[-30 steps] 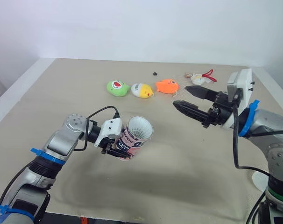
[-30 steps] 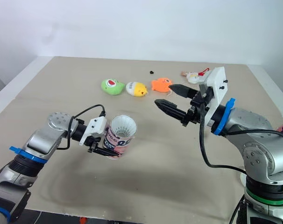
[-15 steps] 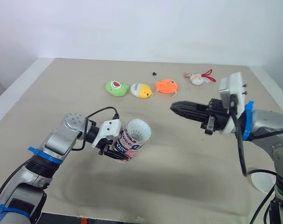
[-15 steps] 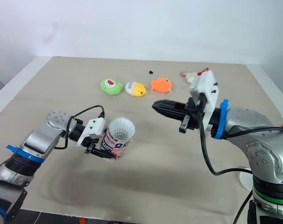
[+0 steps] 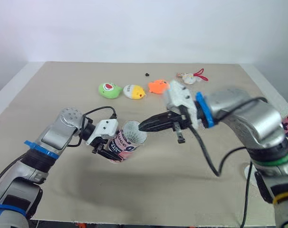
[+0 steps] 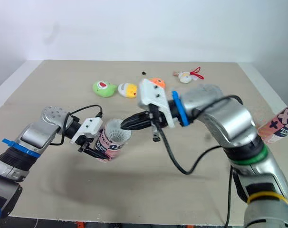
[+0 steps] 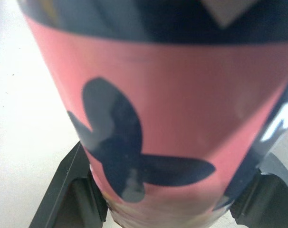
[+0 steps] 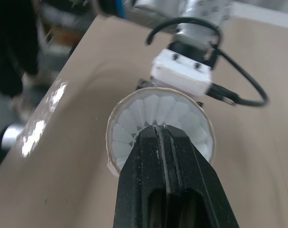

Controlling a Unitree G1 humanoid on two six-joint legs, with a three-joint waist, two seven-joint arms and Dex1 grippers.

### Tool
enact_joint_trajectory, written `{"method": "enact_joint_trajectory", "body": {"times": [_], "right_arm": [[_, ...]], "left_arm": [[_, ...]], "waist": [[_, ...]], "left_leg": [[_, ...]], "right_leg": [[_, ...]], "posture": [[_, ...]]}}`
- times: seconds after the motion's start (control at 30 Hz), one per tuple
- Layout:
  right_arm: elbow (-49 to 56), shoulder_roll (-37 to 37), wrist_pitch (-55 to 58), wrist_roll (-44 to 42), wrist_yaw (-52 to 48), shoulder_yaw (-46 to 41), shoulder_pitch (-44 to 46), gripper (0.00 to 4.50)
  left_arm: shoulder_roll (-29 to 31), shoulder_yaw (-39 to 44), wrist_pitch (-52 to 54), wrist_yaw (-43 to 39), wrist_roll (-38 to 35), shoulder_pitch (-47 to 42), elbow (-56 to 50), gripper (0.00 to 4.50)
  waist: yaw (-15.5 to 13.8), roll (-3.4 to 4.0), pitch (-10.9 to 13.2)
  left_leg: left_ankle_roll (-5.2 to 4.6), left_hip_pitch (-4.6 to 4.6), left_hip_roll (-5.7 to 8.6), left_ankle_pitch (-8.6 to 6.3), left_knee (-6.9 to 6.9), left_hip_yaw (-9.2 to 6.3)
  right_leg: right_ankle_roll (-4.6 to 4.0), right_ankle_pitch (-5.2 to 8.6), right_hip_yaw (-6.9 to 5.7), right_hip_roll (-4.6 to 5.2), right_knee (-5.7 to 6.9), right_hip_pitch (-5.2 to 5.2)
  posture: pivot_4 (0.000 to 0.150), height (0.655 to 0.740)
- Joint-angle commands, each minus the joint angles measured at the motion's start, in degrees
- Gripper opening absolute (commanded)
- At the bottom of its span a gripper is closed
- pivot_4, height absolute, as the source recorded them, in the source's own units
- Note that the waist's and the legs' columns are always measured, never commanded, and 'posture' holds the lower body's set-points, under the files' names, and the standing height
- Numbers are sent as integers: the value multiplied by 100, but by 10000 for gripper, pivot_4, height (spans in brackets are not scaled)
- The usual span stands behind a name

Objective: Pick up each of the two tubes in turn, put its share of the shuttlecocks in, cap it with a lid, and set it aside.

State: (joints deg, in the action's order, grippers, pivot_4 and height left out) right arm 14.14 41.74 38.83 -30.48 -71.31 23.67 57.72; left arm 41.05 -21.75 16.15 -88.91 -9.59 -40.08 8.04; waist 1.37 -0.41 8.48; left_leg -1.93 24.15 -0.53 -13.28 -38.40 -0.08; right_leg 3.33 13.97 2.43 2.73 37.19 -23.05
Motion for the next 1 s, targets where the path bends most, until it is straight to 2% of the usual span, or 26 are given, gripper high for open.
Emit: {"method": "enact_joint_trajectory", "body": {"times": [0.03, 0.2, 0.43, 0.7, 1.0], "right_arm": [[-548, -180, -458, 621, -663, 463, 556, 404], [-1241, -600, -933, 1330, -1328, 1107, 1070, 404], [-2055, -1219, -1636, 2176, -1538, 1437, 1367, 404], [-2496, -1936, -1844, 2463, -1705, 1324, 1600, 404], [-2316, -1431, -1372, 2034, -1896, 405, 1666, 404]], "left_arm": [[62, -166, 80, 74, 309, 71, 185, 25754], [17, -152, 178, 134, 295, 110, 148, 25754], [-18, -145, 236, 210, 295, 176, 116, 25754], [-71, -160, 287, 308, 296, 210, 55, 25754], [-124, -99, 354, 390, 246, 243, -41, 25754]], "waist": [[-3, 0, 0], [-8, 1, 0], [-6, 1, 0], [-9, 1, 0], [-20, 1, 0]], "left_leg": [[0, 0, -6, 0, 0, 2], [2, 0, -26, 1, 0, 7], [25, -4, -23, 14, 0, 12], [68, -7, -26, 40, 1, 4], [98, -7, -22, 58, 1, -10]], "right_leg": [[-3, -2, 1, -7, 0, -2], [-45, -15, 14, -39, 18, -17], [-45, -16, 26, -42, 34, -21], [-39, -15, 26, -51, 59, -25], [-49, -8, 26, -48, 81, -28]], "posture": [[1500, 7400], [1500, 7400], [1500, 7400], [1500, 7400], [1500, 7400]]}}
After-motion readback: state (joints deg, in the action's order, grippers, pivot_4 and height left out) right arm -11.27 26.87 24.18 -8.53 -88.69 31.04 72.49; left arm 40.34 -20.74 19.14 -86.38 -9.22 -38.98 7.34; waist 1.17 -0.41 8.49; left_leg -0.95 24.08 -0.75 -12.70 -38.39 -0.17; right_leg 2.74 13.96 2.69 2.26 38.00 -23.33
